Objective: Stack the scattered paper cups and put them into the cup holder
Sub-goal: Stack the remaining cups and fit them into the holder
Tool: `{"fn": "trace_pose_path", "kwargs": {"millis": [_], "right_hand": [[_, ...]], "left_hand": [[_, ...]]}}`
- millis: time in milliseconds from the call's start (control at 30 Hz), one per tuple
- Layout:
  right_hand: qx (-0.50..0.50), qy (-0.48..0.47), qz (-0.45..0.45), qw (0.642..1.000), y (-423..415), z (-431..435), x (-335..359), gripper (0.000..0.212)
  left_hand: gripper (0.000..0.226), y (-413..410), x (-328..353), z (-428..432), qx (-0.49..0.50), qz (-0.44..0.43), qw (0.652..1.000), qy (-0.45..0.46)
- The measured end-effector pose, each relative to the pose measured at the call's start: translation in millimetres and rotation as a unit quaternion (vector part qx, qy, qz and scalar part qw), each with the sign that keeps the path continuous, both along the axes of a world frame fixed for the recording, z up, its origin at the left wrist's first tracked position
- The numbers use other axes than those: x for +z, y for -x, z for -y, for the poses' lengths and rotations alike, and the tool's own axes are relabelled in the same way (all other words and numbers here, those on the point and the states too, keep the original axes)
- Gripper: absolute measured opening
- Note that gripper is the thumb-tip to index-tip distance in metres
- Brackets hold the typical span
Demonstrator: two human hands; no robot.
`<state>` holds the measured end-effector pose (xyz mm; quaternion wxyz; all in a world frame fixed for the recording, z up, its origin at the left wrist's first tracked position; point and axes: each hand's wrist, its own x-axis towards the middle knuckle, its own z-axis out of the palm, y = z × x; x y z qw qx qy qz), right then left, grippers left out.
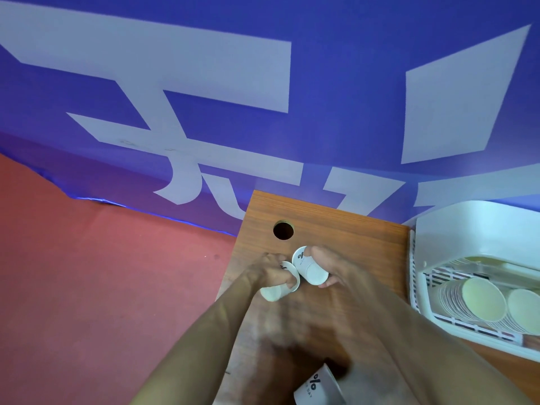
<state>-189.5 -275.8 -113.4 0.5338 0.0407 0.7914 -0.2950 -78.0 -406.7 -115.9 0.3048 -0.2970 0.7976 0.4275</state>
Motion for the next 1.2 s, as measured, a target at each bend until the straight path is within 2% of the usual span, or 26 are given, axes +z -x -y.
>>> {"fn": "trace_pose_path", "kwargs": {"millis": [100,167,200,267,333,433,500,567,700,767,833,1000,1200], "right_hand": [[-0.036,0.023,-0.051,0.998,0.1,-9.6,-3.6,0.024],[-0.031,0.033,-0.113,0.993,1.8,-20.7,-2.2,0.026],[-0.002,0.030,-0.150,0.988,2.5,-28.3,-0.9,0.024],[0.109,0.007,-0.238,0.965,1.0,-46.9,3.1,0.022],[0.229,-0.019,-0.350,0.908,-4.9,-66.4,3.7,0.021],[0.352,-0.043,-0.478,0.804,-18.0,-84.9,8.4,0.028],[0.388,-0.036,-0.501,0.773,-25.2,-92.7,13.0,0.026],[0.394,-0.041,-0.492,0.775,-33.9,-101.1,15.8,0.023],[0.399,-0.083,-0.428,0.807,-53.7,-120.7,13.6,0.023],[0.388,-0.086,-0.425,0.814,-61.3,-130.2,13.6,0.026],[0.366,-0.084,-0.443,0.814,-65.5,-137.7,19.6,0.025],[0.315,-0.093,-0.490,0.807,-64.2,-166.0,50.5,0.025],[0.264,-0.087,-0.542,0.793,-57.9,-211.5,94.8,0.026]], "left_hand": [[0.055,-3.2,-4.6,-5.7,0.014,-0.022,0.999,0.032],[0.056,-4.5,-3.8,-9.3,-0.018,-0.062,0.993,0.098],[0.053,-5.1,-2.3,-11.5,-0.062,-0.079,0.983,0.155],[0.045,-7.8,2.6,-17.7,-0.162,-0.110,0.939,0.282],[0.039,-13.1,6.4,-27.9,-0.227,-0.142,0.893,0.361],[0.032,-20.2,10.8,-40.8,-0.266,-0.181,0.858,0.400],[0.029,-22.9,12.7,-46.9,-0.290,-0.196,0.846,0.403],[0.027,-29.0,11.8,-53.1,-0.302,-0.185,0.849,0.393],[0.017,-46.1,11.0,-65.8,-0.314,-0.178,0.850,0.385],[0.032,-51.2,11.5,-71.2,-0.306,-0.209,0.849,0.378],[0.036,-49.9,15.9,-74.5,-0.286,-0.231,0.854,0.369],[0.029,-35.1,59.3,-95.0,-0.293,-0.314,0.807,0.406],[0.039,-11.7,112.9,-144.0,-0.315,-0.381,0.764,0.414]]}}
